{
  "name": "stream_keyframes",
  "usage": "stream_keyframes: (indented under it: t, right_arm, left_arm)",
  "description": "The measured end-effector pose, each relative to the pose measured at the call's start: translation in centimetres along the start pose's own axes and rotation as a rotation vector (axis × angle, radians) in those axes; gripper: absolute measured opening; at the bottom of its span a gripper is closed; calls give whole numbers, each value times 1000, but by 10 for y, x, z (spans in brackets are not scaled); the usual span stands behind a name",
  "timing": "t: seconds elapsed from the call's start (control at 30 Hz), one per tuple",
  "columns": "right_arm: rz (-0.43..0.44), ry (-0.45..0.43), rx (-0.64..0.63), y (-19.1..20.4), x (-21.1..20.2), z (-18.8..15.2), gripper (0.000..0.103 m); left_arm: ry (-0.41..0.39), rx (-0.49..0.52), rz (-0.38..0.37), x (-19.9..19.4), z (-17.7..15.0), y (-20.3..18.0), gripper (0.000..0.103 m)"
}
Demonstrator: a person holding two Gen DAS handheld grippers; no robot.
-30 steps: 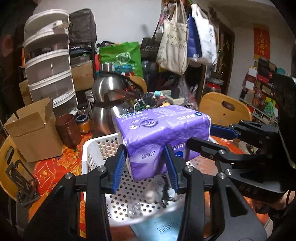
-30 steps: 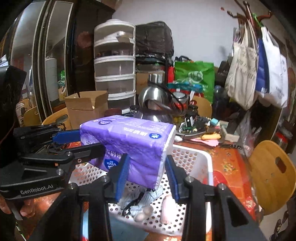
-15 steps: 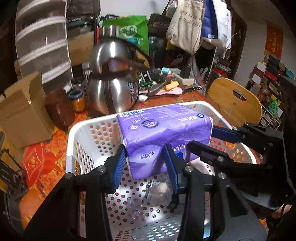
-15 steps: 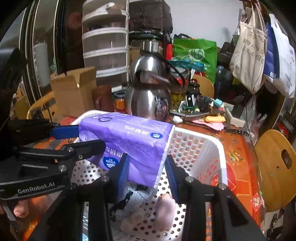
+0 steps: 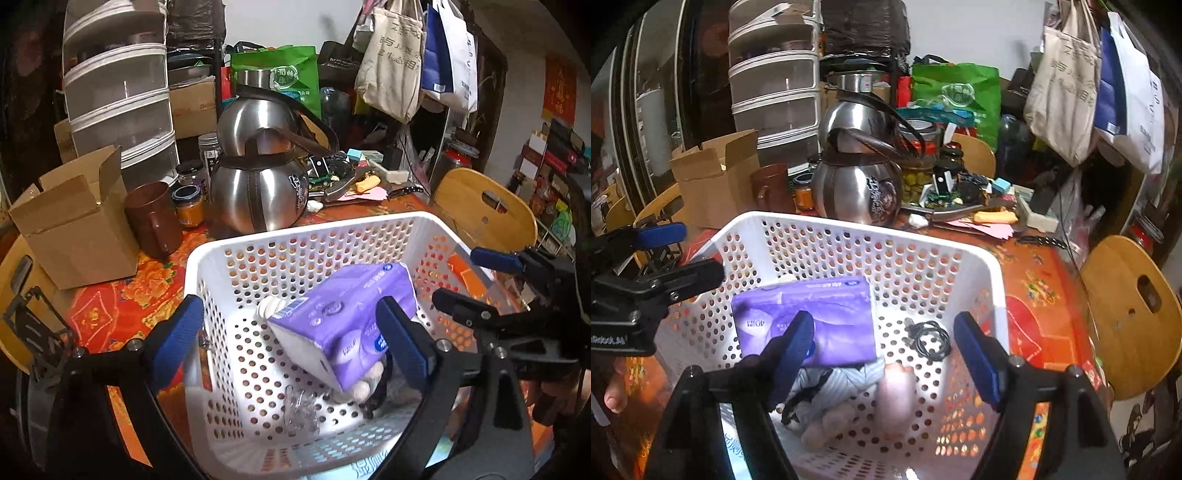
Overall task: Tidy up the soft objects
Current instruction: 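Carry the purple tissue pack over the basket and release it inside, then withdraw both tools from the basket toward the light blue wet-wipe pack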
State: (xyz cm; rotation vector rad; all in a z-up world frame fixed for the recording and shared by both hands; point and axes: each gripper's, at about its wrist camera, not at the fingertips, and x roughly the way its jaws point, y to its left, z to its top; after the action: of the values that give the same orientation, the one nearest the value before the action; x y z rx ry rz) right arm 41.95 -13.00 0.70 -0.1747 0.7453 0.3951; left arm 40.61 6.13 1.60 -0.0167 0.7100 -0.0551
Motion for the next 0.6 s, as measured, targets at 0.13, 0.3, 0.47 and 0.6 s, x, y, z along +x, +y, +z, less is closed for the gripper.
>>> stream_keyframes:
  t: [0.13,0.3,0.47,0.6]
  right_arm:
    - [2,16,0,3,-6,-8,78]
    - [19,16,1,6,-16,-18,78]
    - [49,14,11,8,-31,-28,78]
    - [60,-1,22,11,-45,-38,78]
  left_arm:
    - [26,-7,-8,-11,-9,-2,94]
    - [41,3,-4,-23,-22,-5,94]
    - [15,1,-12,-51,-33,-4,94]
    - [-5,-4,4,-74,-46,-4,94]
